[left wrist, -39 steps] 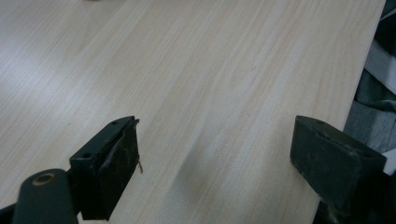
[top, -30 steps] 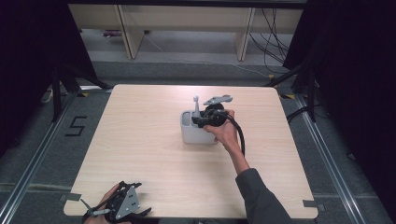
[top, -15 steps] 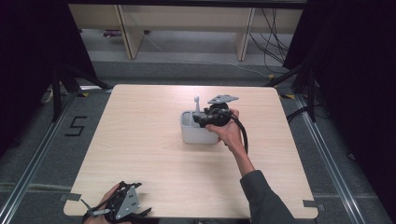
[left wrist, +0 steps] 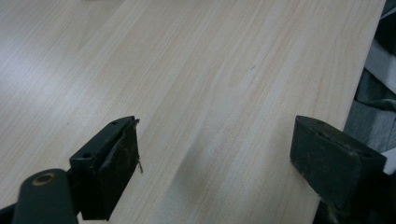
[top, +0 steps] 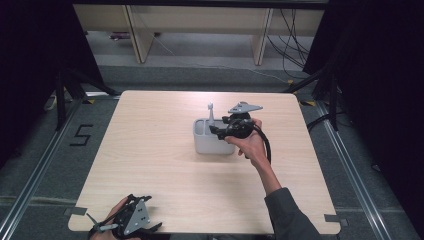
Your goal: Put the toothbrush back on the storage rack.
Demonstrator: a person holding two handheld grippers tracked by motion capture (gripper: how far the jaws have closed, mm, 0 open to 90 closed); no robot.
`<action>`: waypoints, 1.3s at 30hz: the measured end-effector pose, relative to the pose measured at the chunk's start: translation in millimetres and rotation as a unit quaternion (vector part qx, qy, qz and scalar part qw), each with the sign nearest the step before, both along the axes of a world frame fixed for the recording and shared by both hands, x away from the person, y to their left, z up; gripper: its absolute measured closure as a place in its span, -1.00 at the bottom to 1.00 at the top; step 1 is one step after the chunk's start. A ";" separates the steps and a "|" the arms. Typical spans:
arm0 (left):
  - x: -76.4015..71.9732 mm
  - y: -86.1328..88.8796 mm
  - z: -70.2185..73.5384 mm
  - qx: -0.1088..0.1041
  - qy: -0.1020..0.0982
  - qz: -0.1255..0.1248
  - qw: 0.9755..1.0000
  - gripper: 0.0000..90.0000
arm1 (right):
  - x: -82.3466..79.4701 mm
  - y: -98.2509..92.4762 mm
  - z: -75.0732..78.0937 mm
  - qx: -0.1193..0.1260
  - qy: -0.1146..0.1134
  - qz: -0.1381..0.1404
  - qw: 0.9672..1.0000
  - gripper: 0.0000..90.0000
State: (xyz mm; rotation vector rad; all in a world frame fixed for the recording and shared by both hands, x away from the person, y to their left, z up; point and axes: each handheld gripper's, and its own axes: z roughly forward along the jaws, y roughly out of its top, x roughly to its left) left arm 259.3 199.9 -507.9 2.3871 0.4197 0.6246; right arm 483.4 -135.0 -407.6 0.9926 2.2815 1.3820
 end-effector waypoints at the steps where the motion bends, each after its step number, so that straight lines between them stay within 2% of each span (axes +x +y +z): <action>1: 0.0 0.0 0.0 -0.002 0.000 0.000 1.000 -0.67 | -1.4 -1.0 0.6 0.002 -0.006 -0.003 1.000 -0.22; 3: -0.2 0.2 1.0 0.000 -0.001 0.000 1.000 -0.67 | -2.8 -4.4 2.5 0.001 -0.009 0.007 1.000 -0.23; 4: -0.4 0.1 0.9 -0.003 -0.002 0.000 1.000 -0.67 | -5.9 -5.8 4.7 -0.001 -0.003 -0.001 1.000 -0.23; 5: -0.7 -0.9 0.0 -0.014 -0.002 0.002 1.000 -0.67 | -5.8 -7.2 5.0 -0.002 -0.014 0.001 1.000 -0.23; 6: -0.9 -1.2 -0.3 -0.017 -0.002 0.002 1.000 -0.67 | -8.6 -8.2 6.2 0.009 -0.006 0.002 1.000 -0.23; 7: -0.7 -0.6 1.2 -0.006 -0.004 -0.001 1.000 -0.67 | -10.9 -11.5 8.9 0.004 -0.012 0.002 1.000 -0.23; 8: -0.7 -0.6 1.2 -0.006 -0.004 -0.001 1.000 -0.67 | -10.9 -11.5 8.9 0.004 -0.012 0.002 1.000 -0.23; 9: -0.5 -0.6 1.2 -0.005 -0.006 -0.001 1.000 -0.67 | -13.2 -11.8 9.6 0.006 -0.003 0.001 1.000 -0.23; 10: -0.6 -0.7 0.9 -0.008 -0.005 -0.001 1.000 -0.67 | -13.2 -13.9 10.1 0.002 -0.021 0.001 1.000 -0.23; 11: -0.9 -0.7 0.8 -0.009 -0.004 0.000 1.000 -0.67 | -15.2 -14.6 10.9 0.004 -0.011 0.004 1.000 -0.23; 13: -0.7 -0.4 1.1 -0.005 -0.005 -0.001 1.000 -0.67 | -17.3 -16.7 11.2 0.008 -0.020 0.007 1.000 -0.23; 14: -0.8 -0.6 0.8 -0.008 -0.004 0.000 1.000 -0.67 | -19.8 -17.6 11.9 0.009 -0.012 0.004 1.000 -0.23; 16: -0.5 -0.5 1.0 -0.004 -0.006 -0.002 1.000 -0.67 | -22.2 -19.9 11.3 0.008 -0.018 0.009 1.000 -0.23; 19: -0.4 -0.5 1.1 -0.003 -0.006 -0.002 1.000 -0.67 | -30.1 -22.9 9.8 0.013 -0.010 0.004 1.000 -0.23; 22: -0.7 -0.3 1.0 -0.003 -0.005 -0.002 1.000 -0.67 | -33.1 -23.5 8.4 0.020 -0.012 0.008 1.000 -0.24; 23: -0.7 -0.3 1.0 -0.003 -0.005 -0.002 1.000 -0.67 | -36.6 -24.6 6.6 0.021 -0.021 0.010 1.000 -0.24; 25: -0.7 -0.5 0.9 -0.003 -0.005 -0.002 1.000 -0.67 | -37.8 -24.4 6.0 0.023 -0.018 0.015 0.999 -0.24; 26: -0.7 -0.4 1.2 -0.002 -0.005 -0.003 1.000 -0.67 | -40.2 -24.2 5.6 0.019 -0.016 0.007 1.000 -0.24; 27: -0.8 -0.7 0.8 -0.005 -0.006 -0.003 1.000 -0.67 | -40.9 -25.1 5.7 0.014 -0.013 0.014 1.000 -0.25; 28: -0.9 -1.0 0.7 -0.001 -0.013 0.002 1.000 -0.67 | -43.2 -24.6 5.2 0.018 -0.008 0.008 1.000 -0.25; 30: -0.9 -0.6 1.7 -0.004 -0.006 -0.001 1.000 -0.67 | -45.0 -25.8 3.7 0.012 -0.008 0.009 1.000 -0.25; 33: -1.0 -0.8 1.4 -0.004 -0.010 0.001 1.000 -0.67 | -45.5 -31.6 5.0 0.010 -0.040 0.012 0.999 -0.25; 34: -0.8 -0.6 1.7 -0.003 -0.005 -0.002 1.000 -0.67 | -45.5 -31.6 5.0 0.010 -0.040 0.012 0.999 -0.25; 35: -0.7 -0.6 1.4 -0.003 -0.007 -0.003 1.000 -0.67 | -48.3 -31.6 5.9 0.015 -0.023 0.003 1.000 -0.25; 36: -0.5 -0.6 1.5 -0.002 -0.006 -0.004 1.000 -0.67 | -48.7 -34.0 7.1 0.011 -0.031 0.007 0.999 -0.25; 38: -1.0 -0.9 1.4 -0.001 -0.012 0.001 1.000 -0.67 | -50.9 -35.4 7.8 0.015 -0.028 0.010 0.999 -0.26; 39: -1.4 -1.1 1.1 -0.004 -0.014 0.003 1.000 -0.67 | -53.6 -35.6 8.4 0.018 -0.019 0.006 1.000 -0.26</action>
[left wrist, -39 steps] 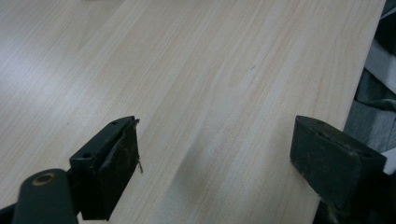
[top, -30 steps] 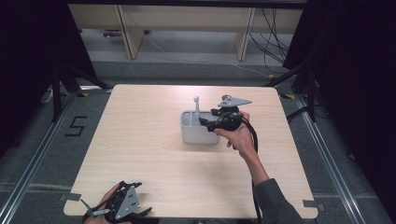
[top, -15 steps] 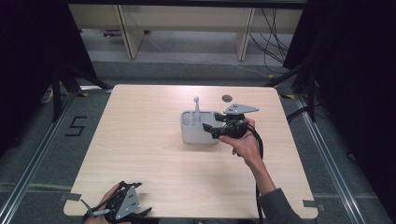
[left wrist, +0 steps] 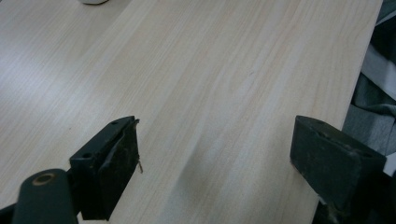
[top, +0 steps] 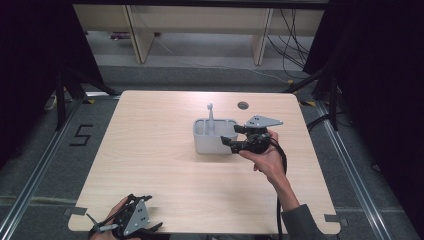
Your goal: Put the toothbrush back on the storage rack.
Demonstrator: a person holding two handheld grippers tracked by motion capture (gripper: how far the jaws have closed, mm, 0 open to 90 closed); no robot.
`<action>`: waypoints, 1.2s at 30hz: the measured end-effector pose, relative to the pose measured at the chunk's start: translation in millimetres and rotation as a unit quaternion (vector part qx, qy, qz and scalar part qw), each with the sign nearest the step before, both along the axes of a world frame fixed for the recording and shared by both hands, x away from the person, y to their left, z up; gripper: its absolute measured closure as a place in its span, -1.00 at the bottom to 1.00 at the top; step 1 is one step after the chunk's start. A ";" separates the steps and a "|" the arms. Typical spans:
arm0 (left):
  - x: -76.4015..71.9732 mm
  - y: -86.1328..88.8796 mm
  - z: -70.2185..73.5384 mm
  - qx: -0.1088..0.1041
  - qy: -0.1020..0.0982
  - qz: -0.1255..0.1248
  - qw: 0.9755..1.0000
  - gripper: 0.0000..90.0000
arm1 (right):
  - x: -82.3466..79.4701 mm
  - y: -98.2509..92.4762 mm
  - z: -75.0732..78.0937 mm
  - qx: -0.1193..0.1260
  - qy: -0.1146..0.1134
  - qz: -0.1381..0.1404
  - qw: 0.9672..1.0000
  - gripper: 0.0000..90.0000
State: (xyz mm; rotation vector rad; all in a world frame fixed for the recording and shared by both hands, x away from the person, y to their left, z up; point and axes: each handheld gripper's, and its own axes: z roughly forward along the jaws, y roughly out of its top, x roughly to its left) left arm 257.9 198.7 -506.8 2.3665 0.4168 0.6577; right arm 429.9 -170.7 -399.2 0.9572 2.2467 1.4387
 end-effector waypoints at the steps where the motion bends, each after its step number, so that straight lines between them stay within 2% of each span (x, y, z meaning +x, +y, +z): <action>1: 0.2 0.2 0.4 0.000 0.002 -0.001 1.000 -0.67 | -0.3 -0.8 -0.1 -0.001 -0.011 0.004 1.000 -0.26; 4: 0.0 0.3 0.5 0.000 0.002 -0.002 1.000 -0.67 | -4.4 -3.8 1.0 -0.004 -0.013 0.009 1.000 -0.27; 9: 0.1 0.4 0.7 -0.001 0.001 -0.002 1.000 -0.67 | -12.8 -5.4 2.0 0.006 -0.001 0.005 1.000 -0.28; 10: -0.2 0.8 1.4 -0.002 0.010 -0.006 1.000 -0.67 | -11.5 -6.7 1.8 -0.001 -0.016 0.008 1.000 -0.28; 11: 0.0 0.4 0.5 -0.007 0.008 -0.006 1.000 -0.67 | -15.8 -6.1 1.5 0.003 -0.001 0.006 1.000 -0.28; 12: 0.0 0.1 0.3 -0.002 0.001 -0.001 1.000 -0.67 | -15.4 -6.8 1.3 -0.004 -0.010 0.009 1.000 -0.28; 13: 0.0 0.1 0.3 -0.002 0.001 -0.001 1.000 -0.67 | -18.1 -6.2 0.9 -0.002 0.001 0.009 1.000 -0.29; 14: 0.1 0.2 0.5 -0.002 0.003 -0.003 1.000 -0.67 | -17.4 -6.7 0.0 -0.007 -0.010 0.014 1.000 -0.29; 15: 0.0 0.2 0.5 -0.003 0.003 -0.002 1.000 -0.67 | -17.4 -6.7 0.0 -0.007 -0.010 0.014 1.000 -0.29; 16: 0.0 0.7 1.1 -0.005 0.008 -0.006 1.000 -0.67 | -19.4 -5.9 -0.9 -0.001 0.001 0.015 1.000 -0.30; 18: 0.0 0.6 0.8 -0.008 0.008 -0.006 1.000 -0.67 | -21.4 -5.7 -1.6 -0.005 -0.001 0.017 1.000 -0.32; 19: -0.1 0.7 1.1 -0.005 0.008 -0.006 1.000 -0.67 | -22.0 -6.6 -1.9 -0.012 -0.013 0.017 1.000 -0.33; 20: -0.1 0.7 1.0 -0.005 0.008 -0.006 1.000 -0.67 | -23.6 -6.1 -2.1 -0.008 -0.002 0.021 1.000 -0.35; 23: 0.1 1.0 1.8 0.000 0.012 -0.006 1.000 -0.67 | -27.6 -5.3 -3.5 -0.001 0.002 0.021 1.000 -0.38; 27: 0.2 1.1 1.7 0.001 0.012 -0.006 1.000 -0.67 | -31.4 -7.4 -3.9 -0.009 -0.007 0.020 1.000 -0.43; 28: 0.1 1.0 1.8 0.002 0.012 -0.007 1.000 -0.67 | -32.0 -6.5 -4.8 -0.001 -0.001 0.023 1.000 -0.44; 29: 0.2 0.4 0.7 -0.001 0.004 -0.003 1.000 -0.67 | -34.9 -7.3 -4.5 -0.007 0.000 0.014 1.000 -0.45; 30: 0.3 0.4 0.7 0.000 0.004 -0.003 1.000 -0.67 | -34.3 -7.6 -5.6 -0.006 -0.004 0.021 1.000 -0.46; 31: 0.3 0.4 0.5 0.000 0.004 -0.002 1.000 -0.67 | -36.3 -6.9 -6.6 -0.003 0.004 0.016 1.000 -0.47; 33: 0.3 0.6 0.4 -0.001 0.004 -0.003 1.000 -0.67 | -37.3 -7.7 -9.1 -0.002 0.005 0.020 1.000 -0.48; 34: -0.1 0.8 0.9 -0.005 0.008 -0.005 1.000 -0.67 | -38.5 -8.7 -10.2 -0.008 -0.003 0.014 1.000 -0.49; 35: 0.0 0.8 0.9 -0.007 0.008 -0.006 1.000 -0.67 | -39.8 -9.4 -11.7 -0.013 -0.001 0.016 1.000 -0.50; 36: -0.2 0.8 1.3 -0.005 0.008 -0.005 1.000 -0.67 | -41.2 -8.6 -13.3 -0.007 0.008 0.017 1.000 -0.50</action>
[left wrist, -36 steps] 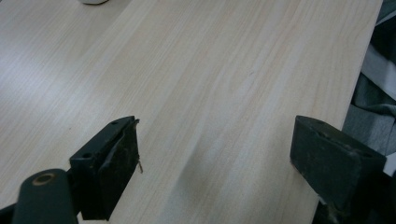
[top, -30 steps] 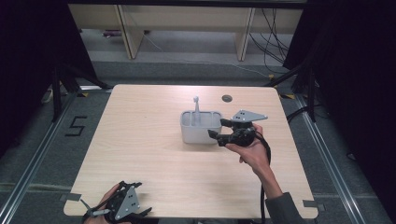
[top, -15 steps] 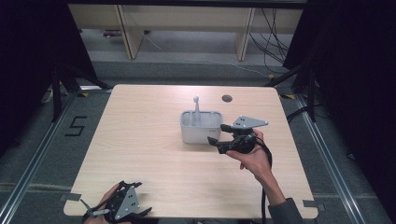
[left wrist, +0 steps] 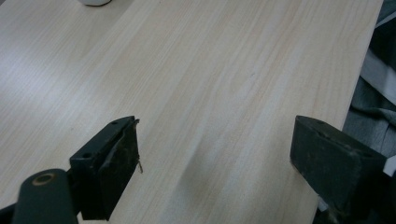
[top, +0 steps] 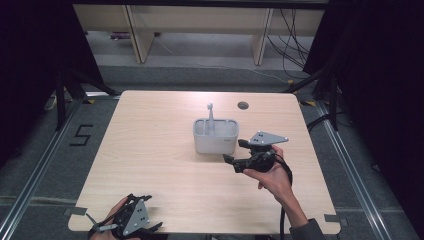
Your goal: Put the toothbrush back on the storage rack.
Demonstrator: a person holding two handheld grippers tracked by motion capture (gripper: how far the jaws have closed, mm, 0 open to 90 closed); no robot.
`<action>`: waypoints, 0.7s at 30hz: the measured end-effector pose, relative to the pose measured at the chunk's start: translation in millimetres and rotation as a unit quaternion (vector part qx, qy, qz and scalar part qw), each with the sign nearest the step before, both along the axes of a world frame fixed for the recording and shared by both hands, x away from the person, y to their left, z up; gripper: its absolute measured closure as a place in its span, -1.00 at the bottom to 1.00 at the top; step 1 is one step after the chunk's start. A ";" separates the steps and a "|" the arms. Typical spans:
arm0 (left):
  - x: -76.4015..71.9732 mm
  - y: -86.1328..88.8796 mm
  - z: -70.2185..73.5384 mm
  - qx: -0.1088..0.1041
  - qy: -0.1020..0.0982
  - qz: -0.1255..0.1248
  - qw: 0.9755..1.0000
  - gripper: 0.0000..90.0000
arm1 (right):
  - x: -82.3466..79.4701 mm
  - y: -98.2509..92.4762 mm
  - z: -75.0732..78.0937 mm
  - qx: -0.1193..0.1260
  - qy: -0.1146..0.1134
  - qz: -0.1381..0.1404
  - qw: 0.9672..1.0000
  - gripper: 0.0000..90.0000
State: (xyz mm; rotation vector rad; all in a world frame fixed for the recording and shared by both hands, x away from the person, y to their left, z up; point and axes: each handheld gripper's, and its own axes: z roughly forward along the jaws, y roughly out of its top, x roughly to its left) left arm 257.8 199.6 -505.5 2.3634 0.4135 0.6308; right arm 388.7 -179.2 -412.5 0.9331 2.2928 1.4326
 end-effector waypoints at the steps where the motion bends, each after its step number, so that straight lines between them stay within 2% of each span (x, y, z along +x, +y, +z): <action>1: 0.2 0.0 -0.4 -0.002 -0.001 -0.001 1.000 -0.67 | -0.7 0.5 -1.6 0.005 0.005 0.000 1.000 -0.51; 2: 0.0 0.2 -0.1 0.001 0.000 0.000 1.000 -0.67 | -3.4 -0.5 -4.3 -0.005 0.001 -0.002 1.000 -0.51; 4: -0.1 0.2 -0.5 -0.001 0.000 0.001 1.000 -0.67 | -3.8 0.2 -6.1 -0.001 0.000 0.000 1.000 -0.51; 5: 0.0 0.4 -0.3 0.000 0.000 0.001 1.000 -0.67 | -5.7 0.2 -8.3 -0.006 0.002 0.001 1.000 -0.51; 6: 0.2 0.6 0.0 0.001 -0.001 0.000 1.000 -0.67 | -6.7 2.2 -10.6 0.006 0.012 0.004 1.000 -0.51; 7: -0.2 0.2 -0.9 -0.008 0.002 0.000 1.000 -0.67 | -6.5 1.6 -11.2 -0.004 0.004 0.009 1.000 -0.51; 9: -0.1 1.0 0.0 0.003 -0.001 0.000 1.000 -0.67 | -8.8 3.2 -14.2 -0.006 0.006 0.010 1.000 -0.51; 10: -0.2 0.5 -0.4 -0.001 0.000 0.001 1.000 -0.67 | -11.5 4.0 -14.5 -0.005 0.016 0.002 1.000 -0.51; 11: 0.0 0.4 -0.1 0.000 -0.001 0.001 1.000 -0.67 | -10.2 3.3 -16.3 -0.011 0.001 0.010 1.000 -0.51; 13: -0.2 0.1 0.1 0.001 -0.001 0.001 1.000 -0.67 | -12.0 4.0 -18.8 -0.015 -0.001 0.011 1.000 -0.51; 14: 0.1 0.4 0.2 0.005 -0.003 0.000 1.000 -0.67 | -12.4 4.0 -19.8 -0.015 0.000 0.016 1.000 -0.51; 15: -0.3 0.7 0.3 0.005 -0.002 0.000 1.000 -0.67 | -14.5 4.9 -21.3 -0.011 0.013 0.015 1.000 -0.51; 16: -0.5 0.3 -0.9 -0.007 0.001 0.002 1.000 -0.67 | -14.7 5.6 -23.1 -0.009 0.013 0.022 1.000 -0.51; 17: -0.1 0.6 -0.6 -0.005 -0.001 0.003 1.000 -0.67 | -17.6 5.7 -23.9 -0.011 0.019 0.015 1.000 -0.51; 19: -0.3 0.3 -1.1 -0.006 -0.005 0.006 1.000 -0.67 | -17.7 4.9 -25.9 -0.018 0.009 0.021 1.000 -0.51; 20: 0.1 1.0 0.0 0.007 -0.006 0.004 1.000 -0.67 | -19.2 4.8 -28.0 -0.021 0.010 0.019 1.000 -0.51; 21: -0.3 1.1 0.4 0.004 -0.002 0.000 1.000 -0.67 | -19.2 4.8 -28.0 -0.021 0.010 0.019 1.000 -0.51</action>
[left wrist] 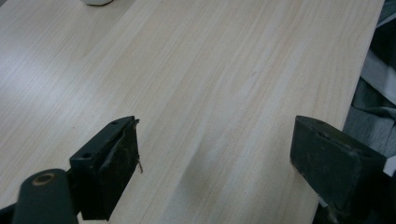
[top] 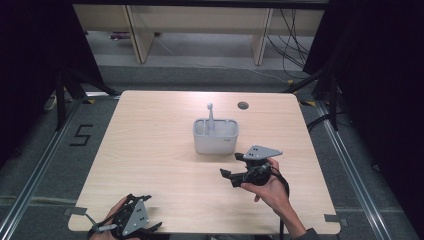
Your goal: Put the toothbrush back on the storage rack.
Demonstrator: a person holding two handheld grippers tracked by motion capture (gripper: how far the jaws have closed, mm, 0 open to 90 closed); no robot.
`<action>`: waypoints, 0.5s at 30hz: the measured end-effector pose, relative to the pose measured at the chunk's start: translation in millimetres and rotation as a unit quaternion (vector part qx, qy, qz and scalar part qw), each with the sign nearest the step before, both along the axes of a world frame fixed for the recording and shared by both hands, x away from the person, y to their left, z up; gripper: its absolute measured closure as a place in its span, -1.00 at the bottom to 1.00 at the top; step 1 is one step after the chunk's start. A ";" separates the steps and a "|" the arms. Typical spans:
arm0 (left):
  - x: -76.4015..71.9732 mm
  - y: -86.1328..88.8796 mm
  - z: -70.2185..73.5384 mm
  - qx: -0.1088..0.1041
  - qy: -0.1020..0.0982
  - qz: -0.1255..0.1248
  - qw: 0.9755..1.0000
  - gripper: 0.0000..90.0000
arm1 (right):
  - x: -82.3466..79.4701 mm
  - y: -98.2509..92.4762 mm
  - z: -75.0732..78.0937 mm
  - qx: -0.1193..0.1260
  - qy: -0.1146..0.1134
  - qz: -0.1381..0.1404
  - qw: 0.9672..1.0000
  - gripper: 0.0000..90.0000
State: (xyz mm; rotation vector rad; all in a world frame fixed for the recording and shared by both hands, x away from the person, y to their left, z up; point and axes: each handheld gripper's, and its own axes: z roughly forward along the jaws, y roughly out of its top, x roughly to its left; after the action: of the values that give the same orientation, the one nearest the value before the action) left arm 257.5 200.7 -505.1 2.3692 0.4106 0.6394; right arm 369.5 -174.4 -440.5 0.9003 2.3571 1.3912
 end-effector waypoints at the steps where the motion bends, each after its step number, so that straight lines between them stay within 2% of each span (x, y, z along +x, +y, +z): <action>1: 0.4 -0.1 0.0 0.000 0.000 -0.001 1.000 -0.67 | -1.2 0.6 -2.2 0.004 0.006 0.001 1.000 -0.51; 2: 0.5 -0.8 -0.2 -0.004 0.001 -0.001 1.000 -0.67 | -1.6 0.9 -3.5 0.006 0.011 0.002 1.000 -0.51; 3: 0.5 -0.7 0.1 0.000 0.001 -0.002 1.000 -0.67 | -5.0 1.2 -4.3 0.006 0.026 -0.005 1.000 -0.51; 4: 0.1 -0.9 -0.5 -0.005 0.001 -0.001 1.000 -0.67 | -5.2 0.0 -5.2 0.001 0.020 -0.004 1.000 -0.51; 5: -0.1 -0.6 -0.4 -0.005 0.002 -0.002 1.000 -0.67 | -4.7 0.2 -6.6 0.005 0.011 -0.003 1.000 -0.51; 6: 0.0 -0.6 -0.7 -0.006 0.002 0.000 1.000 -0.67 | -4.3 -1.6 -7.3 0.001 0.010 0.004 1.000 -0.51; 7: 0.5 -0.7 -1.0 -0.009 0.003 0.000 1.000 -0.67 | -5.6 -1.4 -8.6 0.000 0.014 -0.002 1.000 -0.51; 8: 0.6 -0.3 -0.3 -0.002 0.000 0.000 1.000 -0.67 | -8.3 -1.5 -9.7 -0.001 0.021 -0.006 1.000 -0.52; 9: 0.0 -0.9 -1.0 -0.008 0.001 0.001 1.000 -0.67 | -7.6 -2.0 -11.0 -0.002 0.015 -0.001 1.000 -0.52; 10: 0.2 0.2 1.1 0.003 0.004 -0.005 1.000 -0.67 | -7.8 -3.2 -11.7 -0.007 0.006 0.002 1.000 -0.52; 12: -0.3 -0.7 -0.2 0.001 -0.011 0.006 1.000 -0.67 | -10.7 -3.3 -13.4 -0.005 0.013 0.000 1.000 -0.52; 14: 0.6 -0.2 0.3 0.002 -0.005 0.002 1.000 -0.67 | -12.7 -3.0 -15.0 -0.006 0.015 0.003 1.000 -0.53; 15: 0.3 0.0 0.2 -0.001 -0.001 -0.002 1.000 -0.67 | -14.8 -1.5 -16.3 0.004 0.022 0.002 1.000 -0.53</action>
State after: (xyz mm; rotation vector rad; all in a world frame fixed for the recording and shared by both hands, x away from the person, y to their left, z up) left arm 257.8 200.7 -504.9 2.3662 0.4062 0.6399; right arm 354.7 -175.9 -456.8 0.9375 2.3895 1.3965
